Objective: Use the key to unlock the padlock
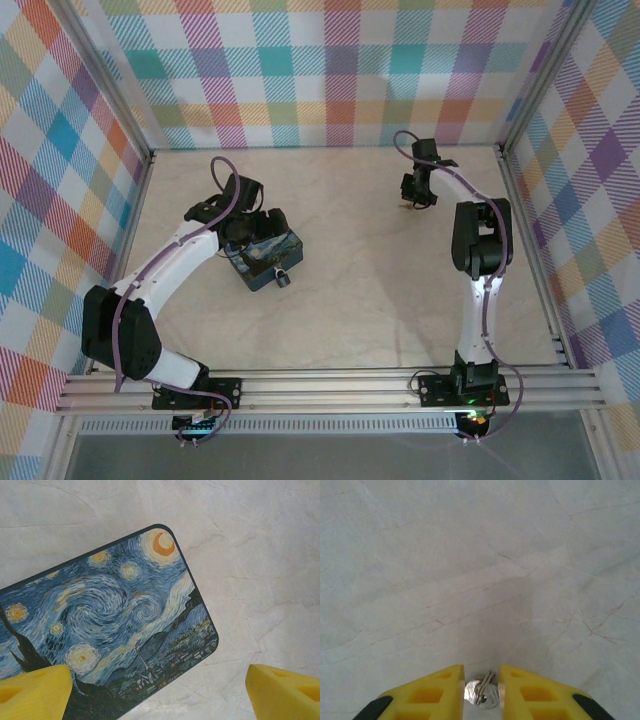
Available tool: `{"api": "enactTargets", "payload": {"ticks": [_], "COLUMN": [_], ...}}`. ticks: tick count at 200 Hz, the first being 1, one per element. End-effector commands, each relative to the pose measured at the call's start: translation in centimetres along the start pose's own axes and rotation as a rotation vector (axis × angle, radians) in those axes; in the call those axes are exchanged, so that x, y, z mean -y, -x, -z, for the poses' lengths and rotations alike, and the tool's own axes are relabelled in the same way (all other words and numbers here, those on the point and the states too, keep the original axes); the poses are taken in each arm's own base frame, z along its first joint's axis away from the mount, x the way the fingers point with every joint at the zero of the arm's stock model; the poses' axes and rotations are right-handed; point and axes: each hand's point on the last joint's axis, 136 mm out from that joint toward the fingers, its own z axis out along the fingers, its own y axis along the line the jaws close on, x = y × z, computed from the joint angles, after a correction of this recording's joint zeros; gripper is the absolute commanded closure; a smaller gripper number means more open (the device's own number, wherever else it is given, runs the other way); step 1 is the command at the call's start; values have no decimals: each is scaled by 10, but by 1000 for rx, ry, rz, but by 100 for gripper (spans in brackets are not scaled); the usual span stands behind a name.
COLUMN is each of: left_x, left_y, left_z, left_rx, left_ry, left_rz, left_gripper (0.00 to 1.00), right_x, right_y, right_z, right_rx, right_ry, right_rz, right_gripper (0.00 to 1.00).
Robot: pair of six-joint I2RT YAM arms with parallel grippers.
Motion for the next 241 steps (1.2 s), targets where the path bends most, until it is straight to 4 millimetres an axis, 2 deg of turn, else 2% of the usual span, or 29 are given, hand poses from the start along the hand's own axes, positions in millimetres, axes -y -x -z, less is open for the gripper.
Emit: {"api": "enactTargets", "payload": {"ticks": [1, 24, 43, 56, 82, 107, 126, 155, 176, 201, 221, 241], "left_x": [8, 9, 10, 12, 11, 19, 31, 46, 43, 38, 36, 32], "left_y": [5, 6, 8, 9, 7, -4, -19, -43, -52, -55, -59, -64], "left_z": [11, 15, 16, 18, 16, 12, 9, 3, -1, -3, -4, -3], "left_rx": [11, 19, 24, 30, 27, 0, -20, -60, -69, -69, -75, -78], "left_ry": [-15, -18, -23, -30, -32, -63, -82, -114, -110, -95, -102, -99], "left_rz": [-18, -23, -21, -19, -17, -22, -42, -51, -49, -41, -33, -32], "left_gripper": [10, 10, 10, 10, 10, 10, 10, 10, 10, 10, 10, 10], "right_x": [0, 1, 2, 2, -2, -12, -26, -52, -78, -110, -126, -125], "right_y": [-10, -11, -11, -11, -13, -31, -63, -128, -182, -237, -267, -288], "right_z": [-9, -10, -9, -4, 13, 36, 52, 73, 86, 105, 120, 126], "right_rx": [-52, -58, -55, -46, -45, -58, -94, -166, -229, -296, -331, -359], "right_ry": [3, -1, -5, 1, 36, 100, 187, 311, 381, 462, 520, 523], "right_rz": [-16, -19, -21, -20, -8, 1, -4, -5, 36, 98, 131, 152], "right_gripper": [76, 78, 86, 88, 92, 92, 91, 90, 90, 89, 88, 85]}}
